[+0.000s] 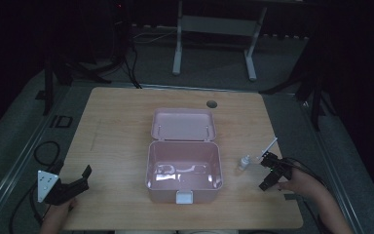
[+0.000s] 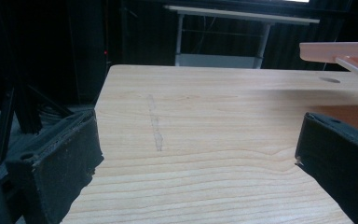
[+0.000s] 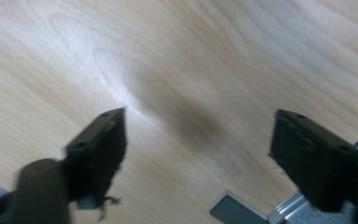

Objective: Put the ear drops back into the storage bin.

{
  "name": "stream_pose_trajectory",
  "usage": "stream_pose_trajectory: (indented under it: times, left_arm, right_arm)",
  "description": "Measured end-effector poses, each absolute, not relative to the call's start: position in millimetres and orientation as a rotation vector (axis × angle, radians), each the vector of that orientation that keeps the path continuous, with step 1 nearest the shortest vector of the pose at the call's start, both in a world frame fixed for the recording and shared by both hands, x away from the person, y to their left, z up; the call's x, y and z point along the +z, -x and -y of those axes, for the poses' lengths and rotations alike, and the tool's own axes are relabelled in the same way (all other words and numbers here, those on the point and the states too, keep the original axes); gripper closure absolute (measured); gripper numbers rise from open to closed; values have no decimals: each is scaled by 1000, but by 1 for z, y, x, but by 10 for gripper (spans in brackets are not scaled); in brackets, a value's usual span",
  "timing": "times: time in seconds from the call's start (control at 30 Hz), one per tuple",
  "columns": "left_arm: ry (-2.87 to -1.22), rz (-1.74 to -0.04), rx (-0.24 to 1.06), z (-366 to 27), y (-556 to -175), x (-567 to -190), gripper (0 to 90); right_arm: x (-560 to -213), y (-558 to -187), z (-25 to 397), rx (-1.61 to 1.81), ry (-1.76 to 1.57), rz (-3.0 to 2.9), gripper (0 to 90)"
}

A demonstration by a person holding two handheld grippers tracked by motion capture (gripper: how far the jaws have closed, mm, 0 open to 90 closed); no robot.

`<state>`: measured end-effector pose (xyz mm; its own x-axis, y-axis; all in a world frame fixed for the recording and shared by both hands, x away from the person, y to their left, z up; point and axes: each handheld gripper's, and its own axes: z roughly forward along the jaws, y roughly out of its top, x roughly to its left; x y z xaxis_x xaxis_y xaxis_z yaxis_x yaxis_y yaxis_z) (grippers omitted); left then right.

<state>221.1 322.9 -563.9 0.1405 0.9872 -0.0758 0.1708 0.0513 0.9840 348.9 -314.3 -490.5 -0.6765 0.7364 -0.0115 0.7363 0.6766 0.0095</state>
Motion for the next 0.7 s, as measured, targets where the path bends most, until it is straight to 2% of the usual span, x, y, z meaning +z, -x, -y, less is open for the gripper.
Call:
stream_pose_trajectory:
  times: [0.5, 0.7]
  left_arm:
    - [-1347, -1246, 970, -323, -221, -564, 4]
    - [-1348, -1244, 969, -323, -221, -564, 4]
  right_arm:
    - [-483, -386, 287, 19, -1265, -2932, 226]
    - [-480, -399, 272, 34, -1267, -2905, 170]
